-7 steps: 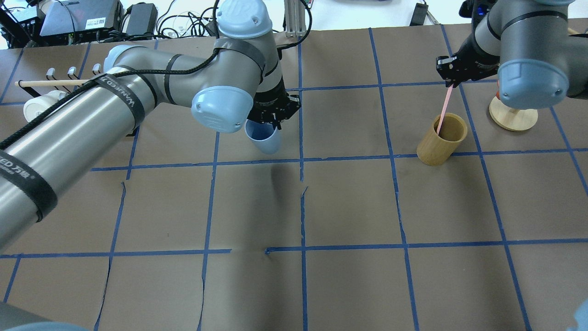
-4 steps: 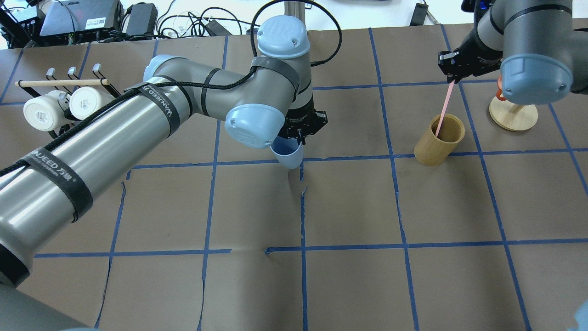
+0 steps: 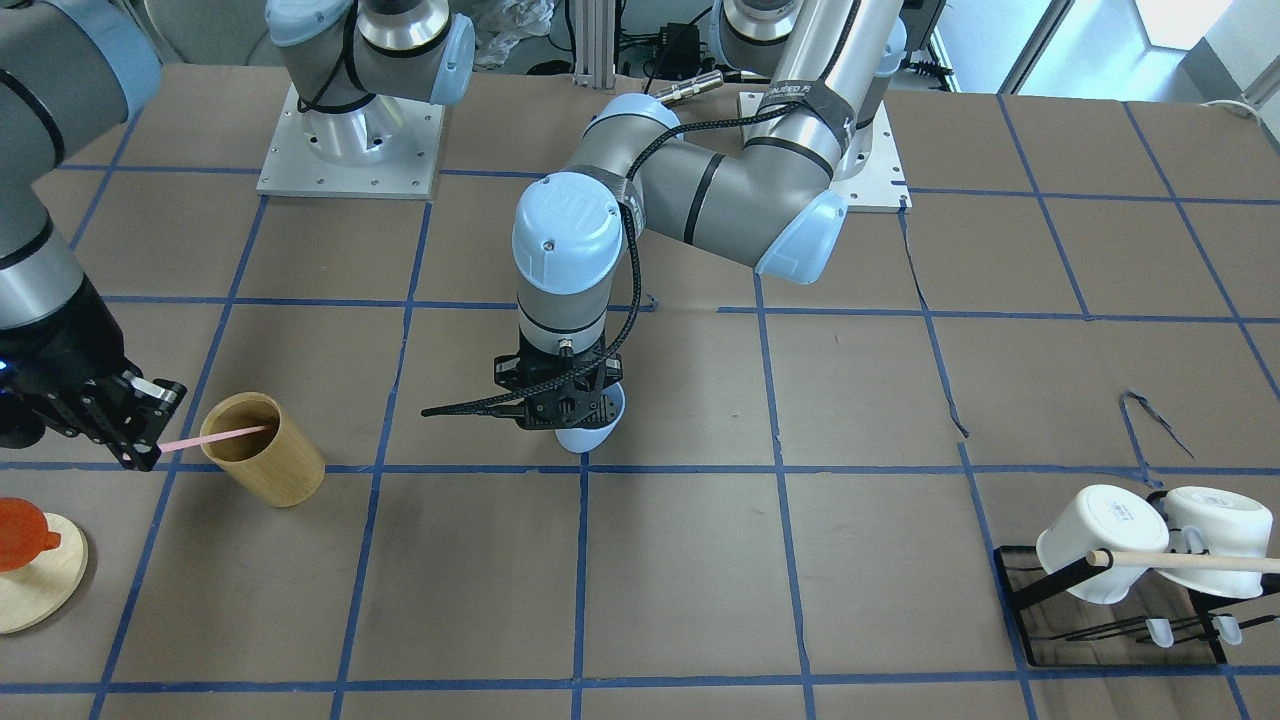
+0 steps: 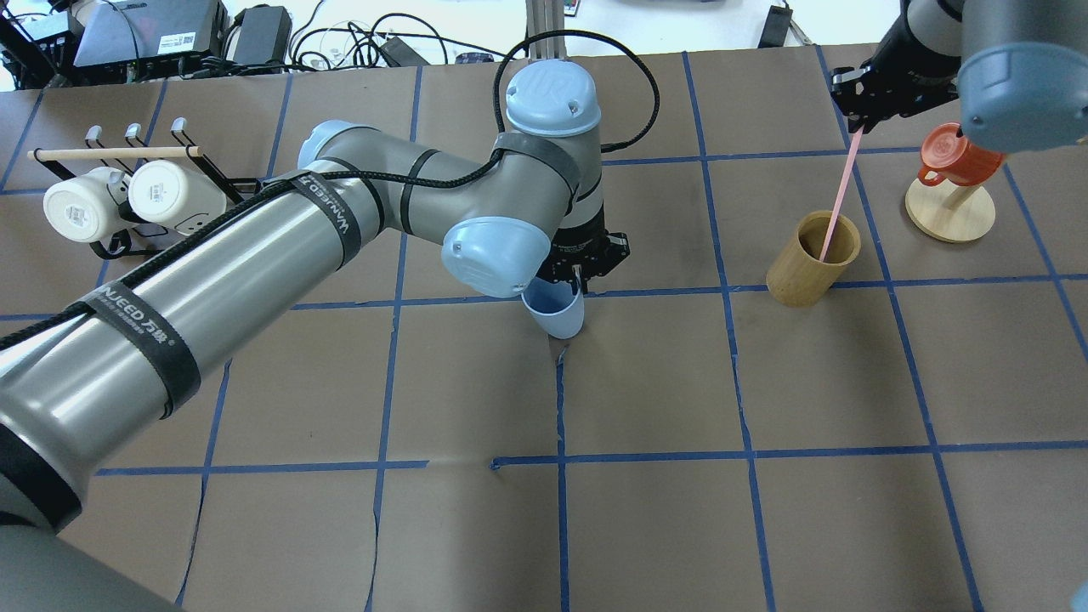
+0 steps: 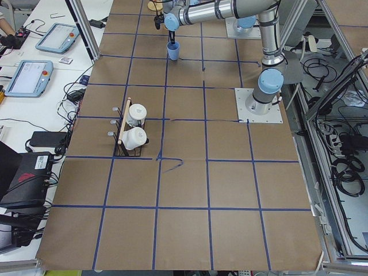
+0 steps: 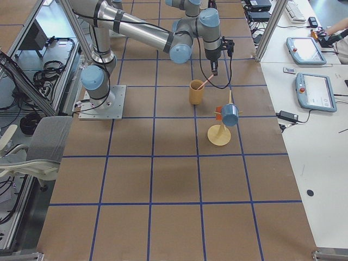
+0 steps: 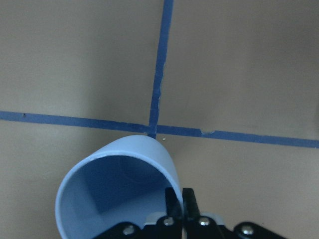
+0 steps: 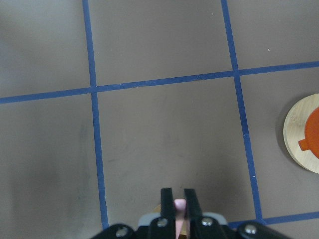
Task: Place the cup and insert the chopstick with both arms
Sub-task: 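Slide the blue cup to center with the left gripper while the right lifts the chopstick, then raise the left gripper from the blue cup while the right carries the chopstick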
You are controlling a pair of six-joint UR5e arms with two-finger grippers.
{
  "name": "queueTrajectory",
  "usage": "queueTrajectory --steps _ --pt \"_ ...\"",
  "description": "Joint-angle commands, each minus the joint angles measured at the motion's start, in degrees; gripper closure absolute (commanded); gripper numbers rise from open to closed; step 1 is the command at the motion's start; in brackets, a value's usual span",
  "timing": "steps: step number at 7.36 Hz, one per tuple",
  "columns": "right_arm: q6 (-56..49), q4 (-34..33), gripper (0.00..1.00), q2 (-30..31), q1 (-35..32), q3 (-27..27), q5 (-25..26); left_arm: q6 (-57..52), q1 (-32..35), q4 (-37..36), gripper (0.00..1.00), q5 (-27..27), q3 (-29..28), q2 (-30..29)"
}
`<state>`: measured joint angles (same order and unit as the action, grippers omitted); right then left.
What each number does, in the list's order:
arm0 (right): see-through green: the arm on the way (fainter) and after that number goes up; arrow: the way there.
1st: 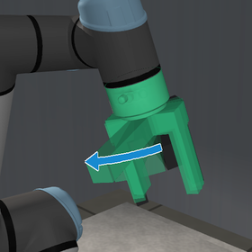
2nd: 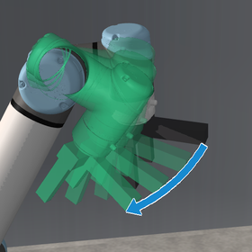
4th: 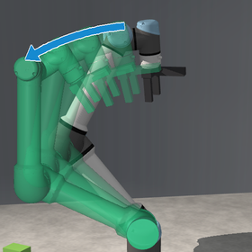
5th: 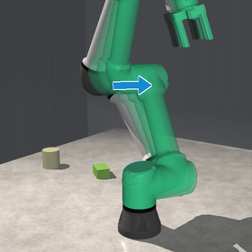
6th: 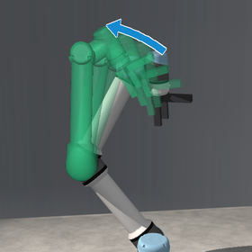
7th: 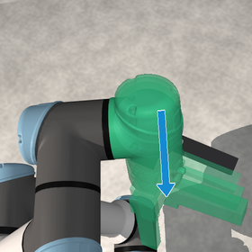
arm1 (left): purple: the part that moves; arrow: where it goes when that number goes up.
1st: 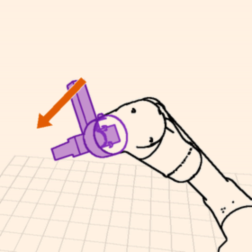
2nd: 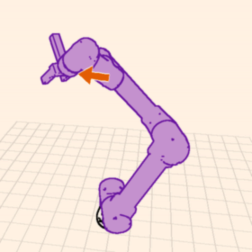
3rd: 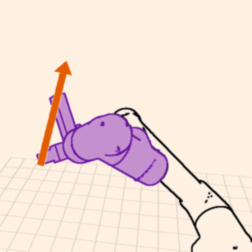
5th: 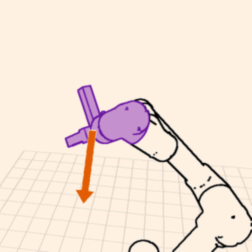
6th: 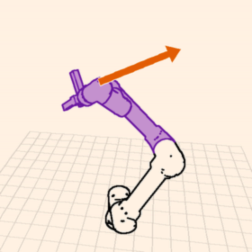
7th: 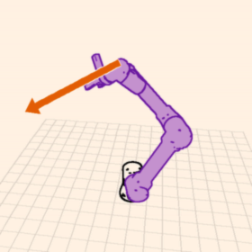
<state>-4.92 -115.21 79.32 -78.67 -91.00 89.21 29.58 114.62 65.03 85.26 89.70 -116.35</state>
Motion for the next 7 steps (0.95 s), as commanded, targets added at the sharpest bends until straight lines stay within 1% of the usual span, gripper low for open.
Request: queueTrajectory --steps 1,2,3,4,5,6,7 --pt "-0.01 10.92 1.0 1.89 0.01 7.46 0.35 -0.84 -0.1 -0.6 0.0 0.26 -0.22 -0.02" --pt "-0.01 15.85 1.0 1.89 -0.08 11.5 0.35 -4.49 -1.32 -1.74 0.0 0.26 -1.7 -0.19" --pt "-0.01 18.94 1.0 1.98 -0.17 14.68 0.27 -10.88 -5.77 3.65 0.12 -0.18 -5.11 1.29" --pt "0.08 20.54 1.0 2.24 -0.52 16.88 -0.43 -13.56 -8.6 11.1 0.07 -2.36 -9.06 3.22" --pt "0.6 20.55 1.0 2.59 -1.74 17.43 -0.7 -15.67 -9.06 16.65 0.0 -3.6 -12.41 6.02" --pt "2.87 18.29 1.0 2.51 -5.49 17.26 -0.53 -15.78 -9.15 20.19 0.0 -3.35 -14.27 9.53" --pt "8.81 14.35 1.0 2.16 -9.36 17.0 0.08 -16.3 -9.15 21.62 0.0 -3.35 -14.03 13.3"
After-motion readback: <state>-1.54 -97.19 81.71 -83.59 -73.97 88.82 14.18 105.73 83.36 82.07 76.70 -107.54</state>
